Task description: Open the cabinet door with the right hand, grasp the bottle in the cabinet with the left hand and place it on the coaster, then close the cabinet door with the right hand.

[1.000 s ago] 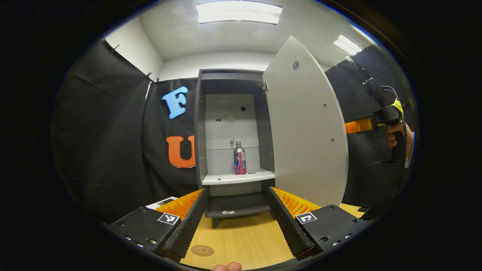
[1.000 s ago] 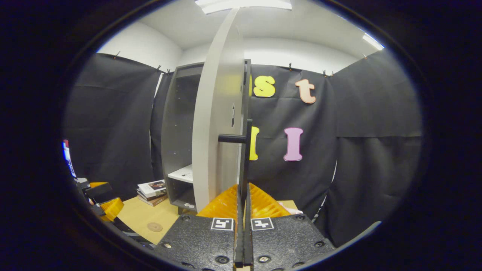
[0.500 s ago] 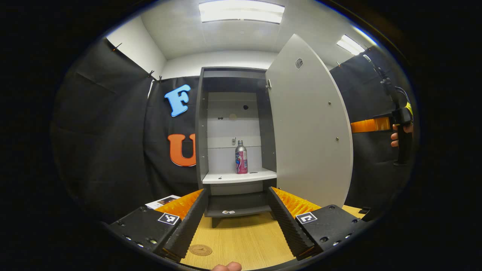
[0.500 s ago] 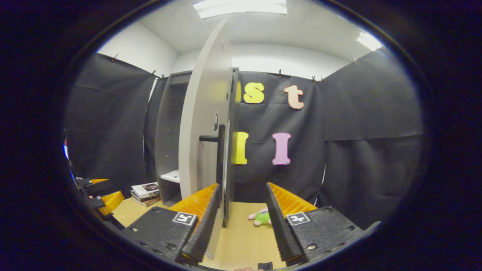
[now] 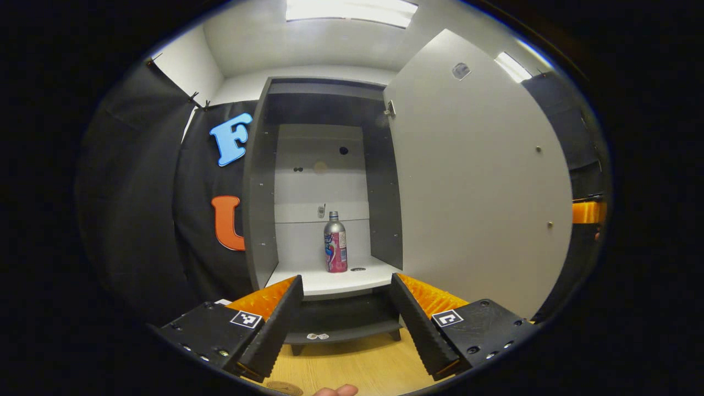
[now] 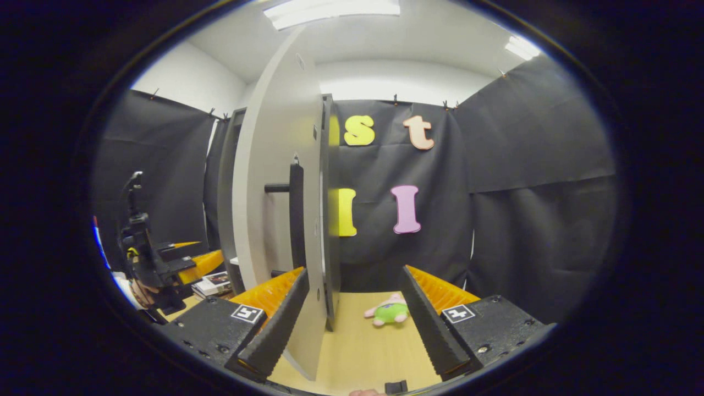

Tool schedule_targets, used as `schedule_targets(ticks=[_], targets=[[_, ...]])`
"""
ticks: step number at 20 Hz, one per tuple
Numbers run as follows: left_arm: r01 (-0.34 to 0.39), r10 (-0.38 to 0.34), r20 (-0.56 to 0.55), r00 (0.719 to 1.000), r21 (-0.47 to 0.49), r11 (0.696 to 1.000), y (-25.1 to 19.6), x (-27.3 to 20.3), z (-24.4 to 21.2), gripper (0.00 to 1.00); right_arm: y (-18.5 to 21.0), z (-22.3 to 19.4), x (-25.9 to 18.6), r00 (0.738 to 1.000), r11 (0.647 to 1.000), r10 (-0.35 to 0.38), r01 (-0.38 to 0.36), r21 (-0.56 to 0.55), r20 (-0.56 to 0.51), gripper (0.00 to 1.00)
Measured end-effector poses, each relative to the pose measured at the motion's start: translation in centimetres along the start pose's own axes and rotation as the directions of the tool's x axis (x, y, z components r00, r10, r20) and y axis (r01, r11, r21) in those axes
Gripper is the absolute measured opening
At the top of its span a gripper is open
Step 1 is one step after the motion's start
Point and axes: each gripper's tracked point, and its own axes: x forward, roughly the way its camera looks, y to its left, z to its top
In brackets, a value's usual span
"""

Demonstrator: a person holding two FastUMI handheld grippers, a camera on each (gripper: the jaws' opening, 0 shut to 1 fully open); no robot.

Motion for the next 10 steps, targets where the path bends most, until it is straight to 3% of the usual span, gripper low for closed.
schedule_targets(ticks=[5,8,10], targets=[[0.006,-0.005,0.003,1.0,-0.058,0.998,0.1,10.9,-0.7,0.96,0.0,-0.5,0.0,1.0,1.0,-0.014,0.014,0.021,-0.023,1.0],[-0.059,0.055,-0.049,0.997,-0.078,0.995,1.6,17.3,-2.6,1.0,0.0,-1.0,0.1,0.998,0.999,-0.033,0.034,0.037,-0.046,1.0],[-0.09,0.082,-0.085,0.993,-0.084,0.992,2.3,20.7,-4.2,0.96,-0.2,-1.4,0.0,0.997,0.998,-0.044,0.047,0.039,-0.063,0.99]])
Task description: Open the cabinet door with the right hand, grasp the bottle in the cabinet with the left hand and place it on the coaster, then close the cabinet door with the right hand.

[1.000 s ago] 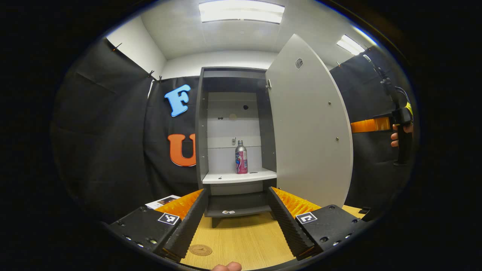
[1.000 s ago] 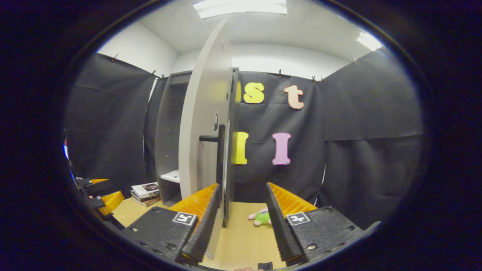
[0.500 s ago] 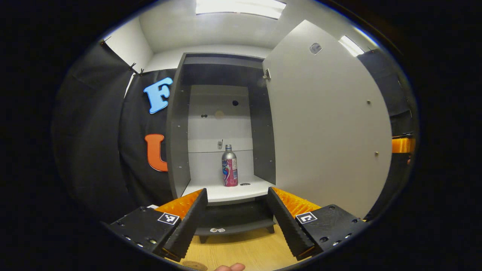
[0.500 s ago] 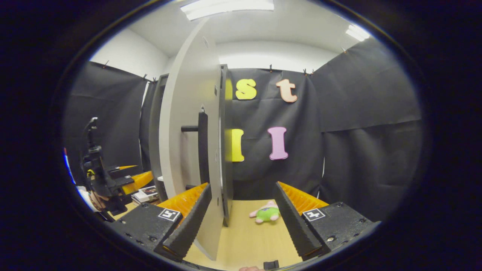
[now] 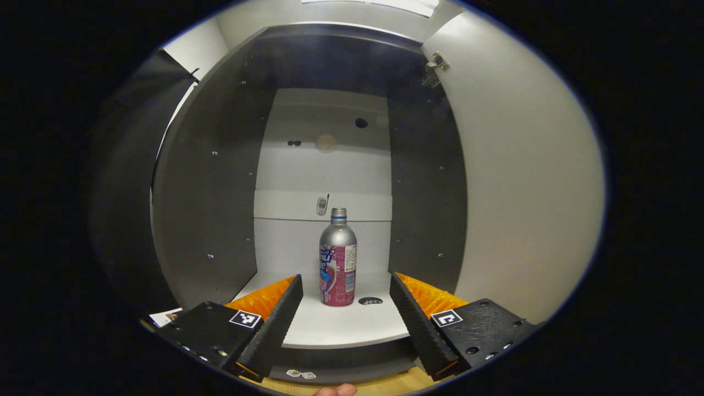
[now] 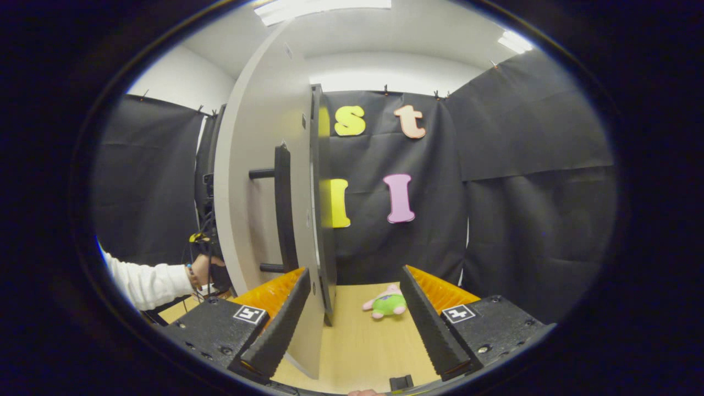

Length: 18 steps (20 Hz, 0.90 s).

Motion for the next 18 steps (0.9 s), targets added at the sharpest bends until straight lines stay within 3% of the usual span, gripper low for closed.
schedule_targets(ticks=[6,12,18], targets=[[-0.054,0.054,-0.031,0.998,-0.013,0.998,1.2,7.1,-1.8,0.97,-0.5,-0.8,0.0,0.999,1.0,-0.027,0.028,0.011,-0.033,0.99],[-0.057,0.059,-0.035,0.998,0.05,0.997,0.6,9.5,-2.7,0.97,-0.7,-0.9,0.2,0.998,0.999,-0.044,0.046,0.03,-0.046,0.99],[-0.043,0.041,-0.06,0.997,-0.025,0.999,0.9,11.0,-3.4,0.96,-0.7,-1.3,0.5,0.997,0.999,-0.041,0.043,0.026,-0.061,0.99]])
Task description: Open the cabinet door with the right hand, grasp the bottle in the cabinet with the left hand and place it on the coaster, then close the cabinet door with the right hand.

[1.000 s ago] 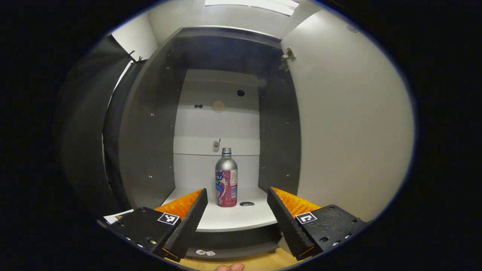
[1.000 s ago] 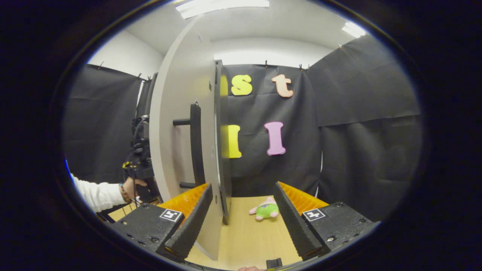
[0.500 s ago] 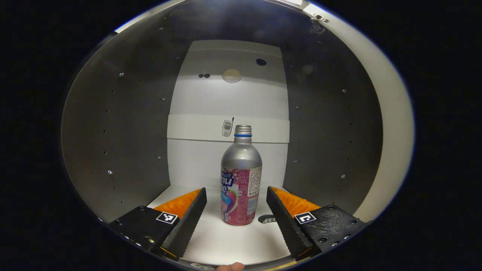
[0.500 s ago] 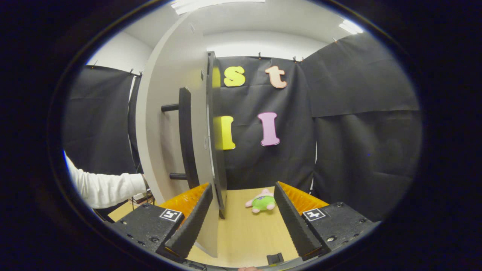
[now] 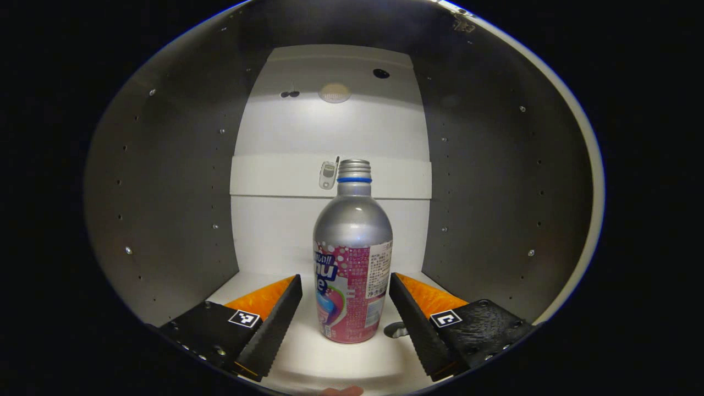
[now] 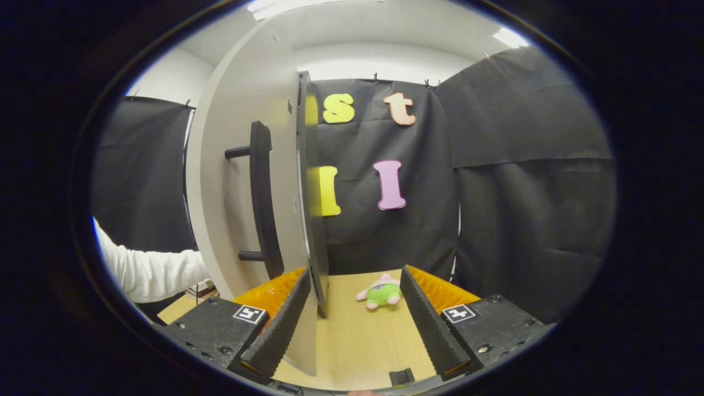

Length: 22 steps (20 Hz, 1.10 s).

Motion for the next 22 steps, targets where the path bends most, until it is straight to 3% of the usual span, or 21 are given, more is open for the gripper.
schedule_targets(ticks=[2,3,4,5,6,7,8,13,17,19,22], targets=[[0.01,-0.01,-0.003,1.0,-0.007,1.0,-0.4,-0.3,0.1,0.96,0.2,0.0,0.0,1.0,1.0,0.006,-0.006,0.005,-0.002,0.99],[0.01,-0.01,-0.006,1.0,-0.005,1.0,-0.5,-0.4,0.1,0.88,0.3,0.0,0.0,1.0,1.0,0.01,-0.01,0.006,-0.001,1.0],[0.015,-0.016,-0.012,1.0,-0.005,1.0,-0.7,-0.7,0.1,0.92,0.3,-0.1,0.0,1.0,1.0,0.011,-0.011,0.006,-0.001,0.99],[0.021,-0.021,-0.015,1.0,-0.007,1.0,-0.8,-1.0,0.1,0.78,0.3,-0.1,0.1,1.0,1.0,0.012,-0.012,0.005,-0.003,0.99],[0.028,-0.028,-0.015,0.999,-0.013,1.0,-0.8,-1.4,0.2,0.76,0.3,-0.2,0.0,1.0,1.0,0.013,-0.013,0.005,-0.005,0.99],[0.04,-0.041,-0.013,0.999,-0.02,0.999,-0.9,-2.0,0.5,0.84,0.3,-0.2,0.0,1.0,1.0,0.012,-0.012,0.003,-0.005,0.99],[0.048,-0.048,-0.005,0.999,-0.027,0.999,-0.8,-2.6,0.9,0.73,0.3,-0.2,0.0,1.0,1.0,0.013,-0.013,-0.001,-0.002,0.99],[0.101,-0.098,0.048,0.994,-0.08,0.992,-0.1,-10.7,3.2,0.73,0.4,0.2,-0.1,1.0,1.0,0.017,-0.017,-0.005,0.019,1.0],[0.101,-0.092,0.091,0.992,-0.106,0.989,2.6,-17.4,3.5,0.73,0.5,0.6,0.0,0.999,1.0,0.022,-0.022,-0.017,0.05,1.0],[0.065,-0.058,0.084,0.995,-0.094,0.993,5.0,-21.0,1.7,0.73,0.5,0.7,-0.2,0.998,1.0,0.024,-0.023,-0.015,0.057,0.98],[-0.053,0.056,0.123,0.991,-0.028,0.998,9.2,-26.4,-1.4,0.73,0.7,0.8,-0.2,0.997,1.0,0.03,-0.029,-0.006,0.07,1.0]])
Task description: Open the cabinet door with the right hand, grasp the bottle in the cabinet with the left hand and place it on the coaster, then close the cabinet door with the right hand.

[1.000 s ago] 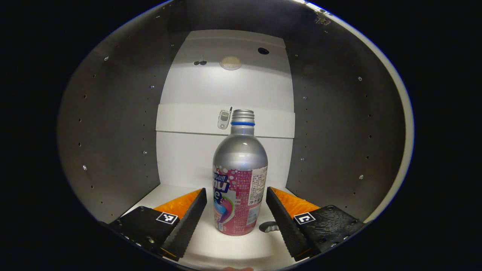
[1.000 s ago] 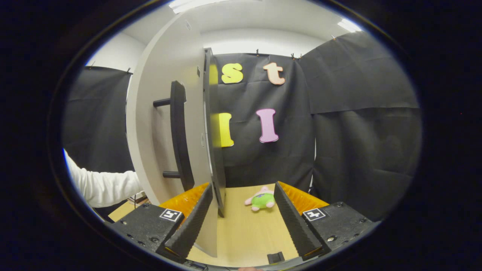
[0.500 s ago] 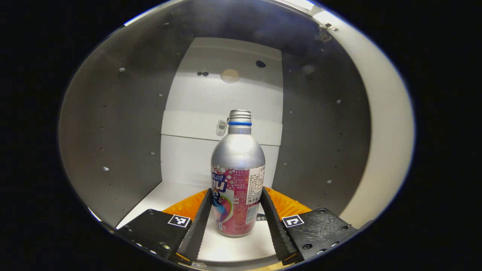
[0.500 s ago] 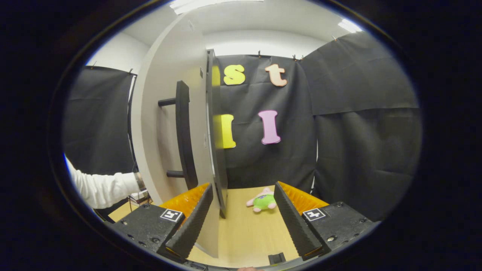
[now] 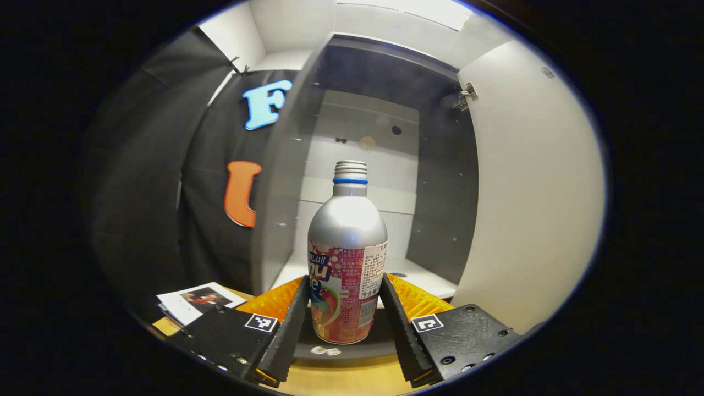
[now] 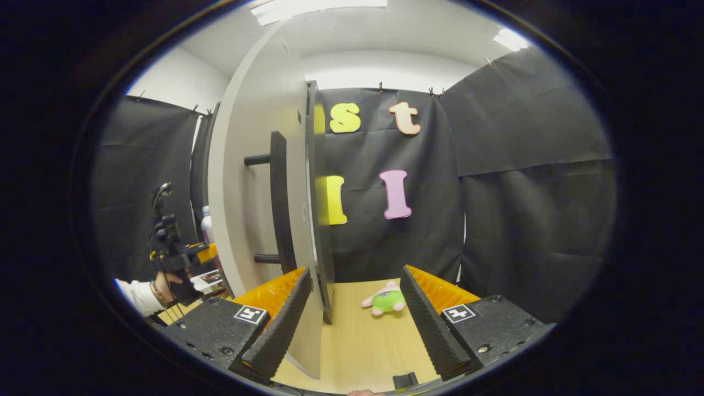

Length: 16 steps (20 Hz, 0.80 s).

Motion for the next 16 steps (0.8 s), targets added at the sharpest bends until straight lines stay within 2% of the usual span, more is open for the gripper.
schedule_targets(ticks=[2,5,7,8,13,14,16], targets=[[-0.075,0.077,-0.017,0.997,0.076,0.994,2.8,-3.4,-3.7,0.73,0.1,-0.3,0.0,1.0,1.0,0.0,0.0,0.011,-0.005,0.98],[-0.152,0.156,-0.021,0.988,0.128,0.98,4.9,-7.5,-8.4,0.73,0.0,-0.7,0.0,1.0,1.0,-0.011,0.012,0.013,-0.02,1.0],[-0.185,0.197,-0.051,0.979,0.179,0.966,6.0,-9.1,-11.9,0.73,0.0,-1.0,-0.1,0.999,1.0,-0.018,0.019,0.021,-0.026,0.98],[-0.189,0.207,-0.08,0.975,0.196,0.962,6.3,-9.7,-13.9,0.73,0.0,-1.1,-0.2,0.999,0.999,-0.022,0.022,0.024,-0.031,1.0],[-0.23,0.255,-0.106,0.961,0.203,0.952,7.9,-12.4,-19.6,0.73,-0.3,-0.8,-0.4,0.999,0.999,-0.04,0.041,0.017,-0.037,0.98],[-0.237,0.265,-0.123,0.956,0.202,0.95,8.3,-12.6,-20.8,0.73,-0.4,-0.9,-0.4,0.998,0.999,-0.047,0.047,0.009,-0.038,1.0],[-0.251,0.281,-0.164,0.946,0.181,0.951,9.1,-12.9,-23.1,0.73,-0.4,-0.5,-0.6,0.998,0.999,-0.05,0.05,-0.003,-0.034,0.98]])
